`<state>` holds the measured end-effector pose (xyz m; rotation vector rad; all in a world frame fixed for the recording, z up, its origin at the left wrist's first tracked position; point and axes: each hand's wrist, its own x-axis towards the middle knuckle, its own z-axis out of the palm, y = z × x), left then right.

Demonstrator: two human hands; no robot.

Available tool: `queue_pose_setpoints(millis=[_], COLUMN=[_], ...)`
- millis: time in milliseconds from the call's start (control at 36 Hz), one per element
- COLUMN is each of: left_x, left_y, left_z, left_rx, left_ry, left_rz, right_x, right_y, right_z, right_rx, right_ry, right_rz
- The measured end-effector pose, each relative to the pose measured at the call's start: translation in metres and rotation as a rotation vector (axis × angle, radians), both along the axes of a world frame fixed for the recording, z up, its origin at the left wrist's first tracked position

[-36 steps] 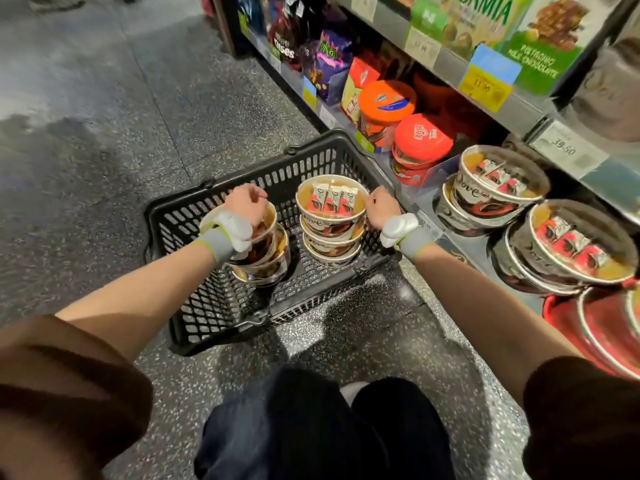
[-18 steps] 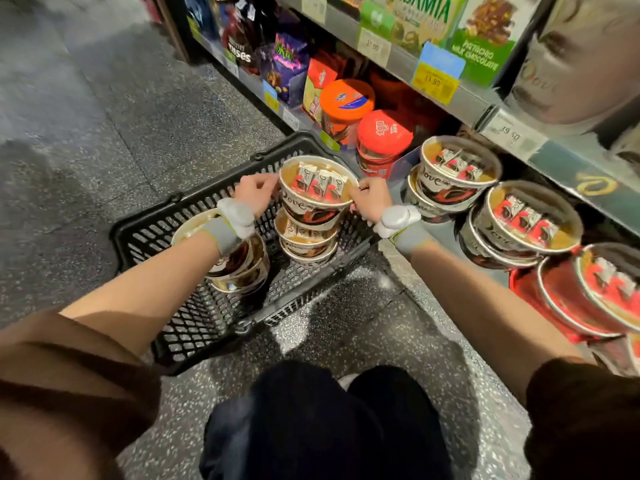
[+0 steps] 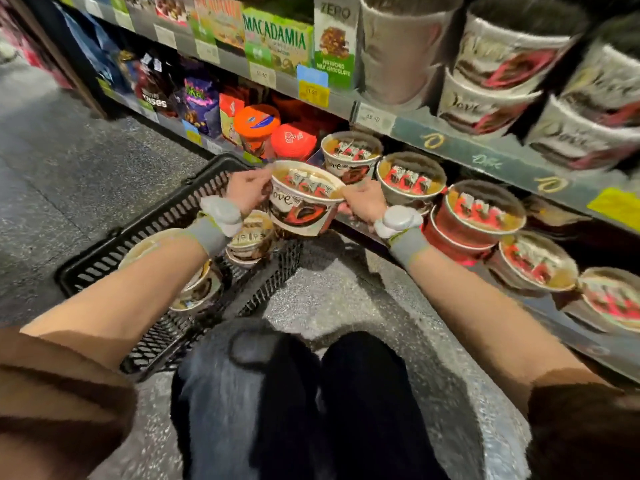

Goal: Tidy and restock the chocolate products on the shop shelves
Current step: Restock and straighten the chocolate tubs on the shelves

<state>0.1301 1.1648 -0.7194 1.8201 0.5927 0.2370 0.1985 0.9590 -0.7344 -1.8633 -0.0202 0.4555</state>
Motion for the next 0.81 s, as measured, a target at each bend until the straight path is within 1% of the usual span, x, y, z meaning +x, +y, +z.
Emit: queue_pose_setpoints(millis=[28, 56, 83, 139, 167, 222, 250, 306, 333, 389, 500, 611, 722, 806], left_x=[0.001, 0.002, 0.000, 0.004, 0.002, 0.006, 0.002, 0.007, 0.007, 0.010, 0.010, 0.013, 0.037, 0.019], left_y=[-0.014, -0.027, -0.027, -0.060, -0.060, -0.094, -0.095, -0.119, -0.118, -0.134, -0.158, -0.170, -0.158, -0.180], left_z=[-0.001, -0.003, -0.002, -0.006, -0.008, -0.014, -0.013, -0.020, -0.024, -0.027, -0.024, -0.016, -0.044, -0.011], left_rx=[-0.012, -0.033, -0.049, -0.051, -0.061, -0.055, -0.052, -0.105, -0.123, -0.126, -0.167, -0.161, -0.091, -0.061], left_ry=[-0.013, 0.004, 0.019, 0.048, 0.041, 0.045, 0.054, 0.059, 0.062, 0.073, 0.071, 0.060, 0.070, 0.080], left_rz=[-0.043, -0.076, -0.082, -0.166, -0.164, -0.225, -0.220, -0.281, -0.280, -0.314, -0.347, -0.366, -0.402, -0.390], right_x=[-0.007, -0.014, -0.017, -0.029, -0.033, -0.042, -0.044, -0.051, -0.052, -0.056, -0.056, -0.058, -0.062, -0.066], right_y=[-0.016, -0.032, -0.031, -0.065, -0.062, -0.093, -0.092, -0.120, -0.122, -0.141, -0.162, -0.177, -0.187, -0.191], right_z=[-0.002, -0.004, -0.005, -0.009, -0.009, -0.013, -0.017, -0.023, -0.025, -0.027, -0.032, -0.029, -0.022, -0.021], right_rx=[0.015, 0.020, 0.021, 0.062, 0.074, 0.086, 0.088, 0.093, 0.090, 0.096, 0.093, 0.119, 0.113, 0.127], right_ry=[0.003, 0.018, 0.035, 0.063, 0.079, 0.080, 0.089, 0.095, 0.105, 0.111, 0.088, 0.068, 0.045, 0.050], right_rz=[-0.047, -0.086, -0.087, -0.171, -0.163, -0.242, -0.236, -0.305, -0.314, -0.371, -0.394, -0.428, -0.435, -0.449])
